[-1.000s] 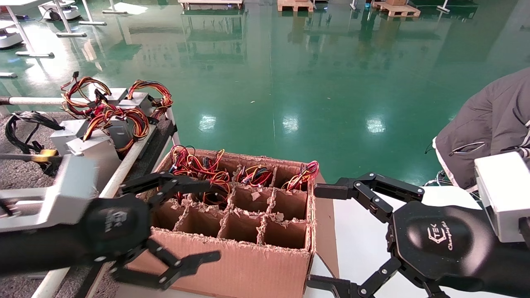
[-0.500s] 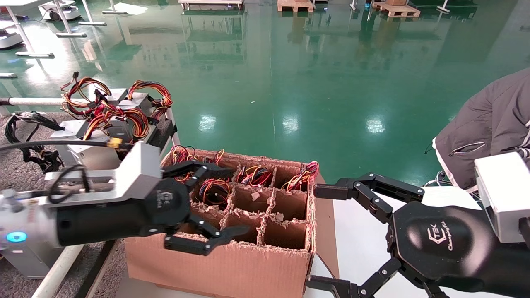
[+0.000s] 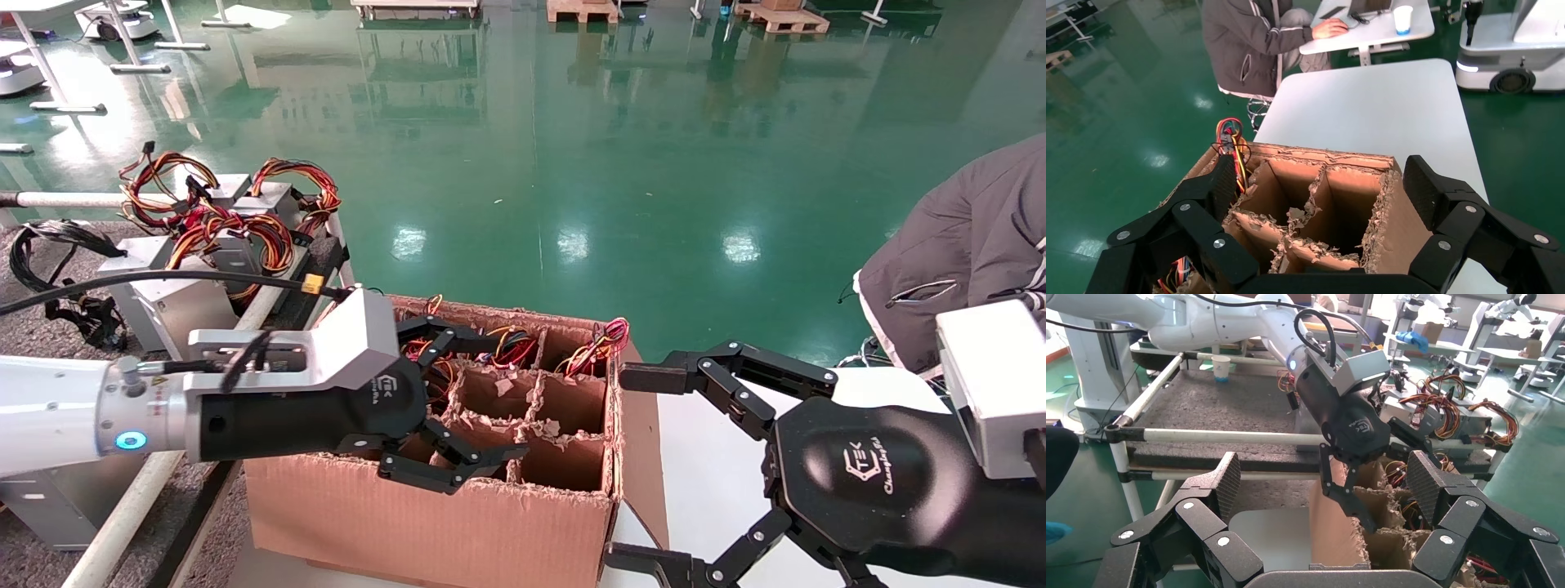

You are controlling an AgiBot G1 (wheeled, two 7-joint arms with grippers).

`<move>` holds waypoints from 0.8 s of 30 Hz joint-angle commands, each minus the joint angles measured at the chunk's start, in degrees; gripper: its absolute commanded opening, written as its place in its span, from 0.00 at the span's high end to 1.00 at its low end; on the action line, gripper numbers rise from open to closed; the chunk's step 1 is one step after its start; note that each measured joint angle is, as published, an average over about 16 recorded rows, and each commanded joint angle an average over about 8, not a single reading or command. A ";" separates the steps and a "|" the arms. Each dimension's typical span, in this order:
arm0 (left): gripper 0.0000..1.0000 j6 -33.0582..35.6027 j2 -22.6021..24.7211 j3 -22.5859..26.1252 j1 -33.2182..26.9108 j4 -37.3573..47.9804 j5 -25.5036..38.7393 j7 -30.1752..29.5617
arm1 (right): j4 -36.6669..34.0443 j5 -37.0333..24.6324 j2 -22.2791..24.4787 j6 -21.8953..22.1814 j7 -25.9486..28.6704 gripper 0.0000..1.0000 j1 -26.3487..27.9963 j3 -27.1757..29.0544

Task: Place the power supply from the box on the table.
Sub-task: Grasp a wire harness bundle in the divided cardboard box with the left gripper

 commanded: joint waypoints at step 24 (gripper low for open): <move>0.00 -2.84 2.84 7.19 -4.03 3.45 0.08 2.85 | 0.00 0.00 0.00 0.00 0.00 0.00 0.00 0.00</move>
